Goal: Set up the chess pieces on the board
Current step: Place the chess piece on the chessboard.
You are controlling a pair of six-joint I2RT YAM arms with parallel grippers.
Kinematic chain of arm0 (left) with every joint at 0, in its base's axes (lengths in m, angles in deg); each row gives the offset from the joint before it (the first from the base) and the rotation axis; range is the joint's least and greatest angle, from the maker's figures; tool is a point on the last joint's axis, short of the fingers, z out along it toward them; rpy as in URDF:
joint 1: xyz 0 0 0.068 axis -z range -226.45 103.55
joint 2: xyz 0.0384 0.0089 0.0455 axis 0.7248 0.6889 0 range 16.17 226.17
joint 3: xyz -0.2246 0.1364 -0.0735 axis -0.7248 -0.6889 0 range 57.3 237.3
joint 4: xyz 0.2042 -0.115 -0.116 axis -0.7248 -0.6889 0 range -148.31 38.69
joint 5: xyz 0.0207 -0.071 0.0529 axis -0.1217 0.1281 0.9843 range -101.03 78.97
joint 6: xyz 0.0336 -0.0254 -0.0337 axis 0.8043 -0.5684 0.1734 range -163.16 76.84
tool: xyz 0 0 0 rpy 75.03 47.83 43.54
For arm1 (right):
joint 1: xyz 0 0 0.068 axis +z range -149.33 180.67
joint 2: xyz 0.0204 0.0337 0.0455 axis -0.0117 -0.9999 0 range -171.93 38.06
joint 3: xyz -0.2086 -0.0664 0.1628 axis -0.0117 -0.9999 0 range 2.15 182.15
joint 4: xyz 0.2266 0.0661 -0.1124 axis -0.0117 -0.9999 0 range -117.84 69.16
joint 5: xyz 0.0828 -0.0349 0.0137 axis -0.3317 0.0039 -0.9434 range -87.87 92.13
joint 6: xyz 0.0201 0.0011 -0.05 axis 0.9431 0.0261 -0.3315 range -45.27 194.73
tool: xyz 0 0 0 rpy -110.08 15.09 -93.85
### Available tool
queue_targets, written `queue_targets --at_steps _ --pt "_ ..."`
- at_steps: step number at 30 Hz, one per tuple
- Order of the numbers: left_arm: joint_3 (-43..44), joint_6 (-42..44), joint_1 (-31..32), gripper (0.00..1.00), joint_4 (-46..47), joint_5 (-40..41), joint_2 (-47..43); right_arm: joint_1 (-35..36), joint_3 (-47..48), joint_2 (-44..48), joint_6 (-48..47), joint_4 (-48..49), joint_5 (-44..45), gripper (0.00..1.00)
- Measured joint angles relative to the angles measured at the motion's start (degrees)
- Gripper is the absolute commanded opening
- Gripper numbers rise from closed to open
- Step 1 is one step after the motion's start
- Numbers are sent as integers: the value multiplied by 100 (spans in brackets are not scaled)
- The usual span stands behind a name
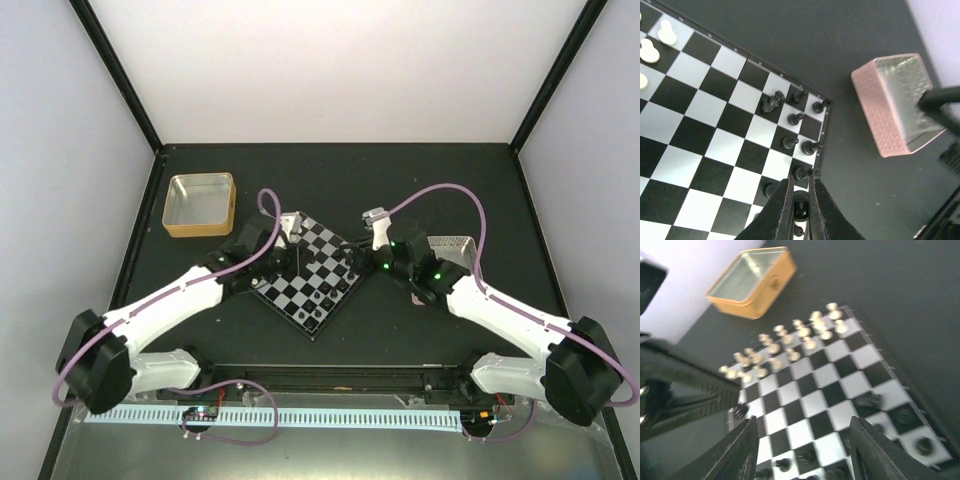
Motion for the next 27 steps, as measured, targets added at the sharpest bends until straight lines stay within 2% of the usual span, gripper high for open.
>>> queue_targets --at_steps 4,9,16,27 --pt "330 256 313 2 -201 249 682 0 -133 212 404 -315 1082 52" --pt "841 509 612 3 -404 409 1593 0 -308 352 815 -627 1919 52" --pt "1152 702 855 4 -546 459 2308 0 -407 498 1071 -855 2406 52" --pt "1296 772 911 4 -592 675 3067 0 -409 496 1174 -918 2562 52"
